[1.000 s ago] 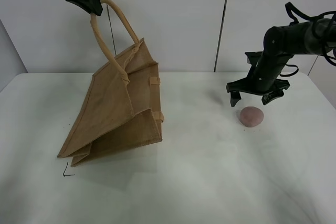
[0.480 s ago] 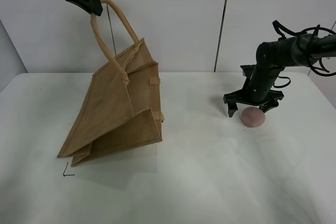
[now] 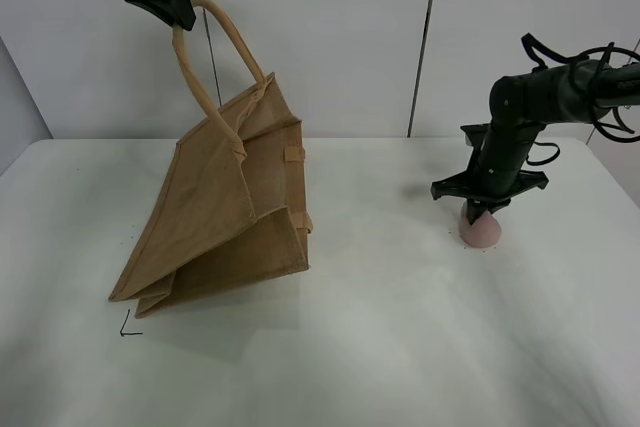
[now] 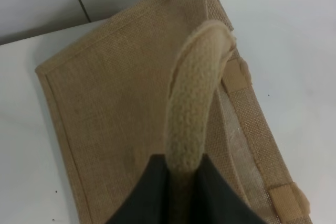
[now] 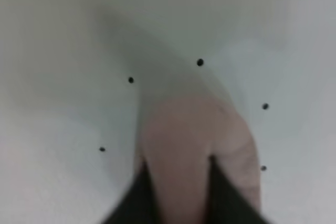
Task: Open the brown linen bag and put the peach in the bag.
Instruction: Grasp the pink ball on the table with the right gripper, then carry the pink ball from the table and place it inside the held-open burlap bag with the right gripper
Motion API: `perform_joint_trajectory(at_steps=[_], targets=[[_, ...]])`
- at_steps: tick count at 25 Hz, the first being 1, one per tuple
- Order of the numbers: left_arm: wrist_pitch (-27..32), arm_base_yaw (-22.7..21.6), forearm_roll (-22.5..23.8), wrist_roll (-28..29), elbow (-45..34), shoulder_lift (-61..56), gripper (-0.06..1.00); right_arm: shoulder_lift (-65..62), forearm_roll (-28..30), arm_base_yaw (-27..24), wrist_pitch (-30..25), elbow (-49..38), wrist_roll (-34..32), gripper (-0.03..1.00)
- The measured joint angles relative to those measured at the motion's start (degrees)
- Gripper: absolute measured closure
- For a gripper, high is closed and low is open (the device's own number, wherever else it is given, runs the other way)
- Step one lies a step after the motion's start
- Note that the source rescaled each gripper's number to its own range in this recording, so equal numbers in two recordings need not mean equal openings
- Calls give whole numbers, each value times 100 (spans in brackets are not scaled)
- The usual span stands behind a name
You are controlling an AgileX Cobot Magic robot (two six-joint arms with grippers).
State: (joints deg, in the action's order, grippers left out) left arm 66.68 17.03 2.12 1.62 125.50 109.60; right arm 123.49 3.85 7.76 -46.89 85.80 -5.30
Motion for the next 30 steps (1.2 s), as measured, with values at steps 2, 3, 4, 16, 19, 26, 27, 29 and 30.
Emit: perform_joint_trajectory(at_steps=[2,3,4,16,19,26,27,29,30], targets=[[0,0,0,0,0,0,94,-59,13,0,-20,0,0,97],[0,0,0,0,0,0,94,-84,13,0,-25,0,0,97],[0,0,0,0,0,0,94,-130,13,0,-32,0,0,97],[0,0,0,0,0,0,94,-1290,-1454,38,-180,534,530,97],[0,0,0,0,0,0,94,-1355,-1965,261,-303,747,871,97],[0,0,-12,0,0,0,94,-1335,-2788,1142,97,959,1297,97],[0,0,-24,0,0,0,94,-1302,-2848,1242,194,959,1352,97],[0,0,-24,0,0,0,94,-1160,-2990,1426,415,977,1391,97],[0,0,-24,0,0,0,94,-1039,-3114,1472,496,988,1432,97]])
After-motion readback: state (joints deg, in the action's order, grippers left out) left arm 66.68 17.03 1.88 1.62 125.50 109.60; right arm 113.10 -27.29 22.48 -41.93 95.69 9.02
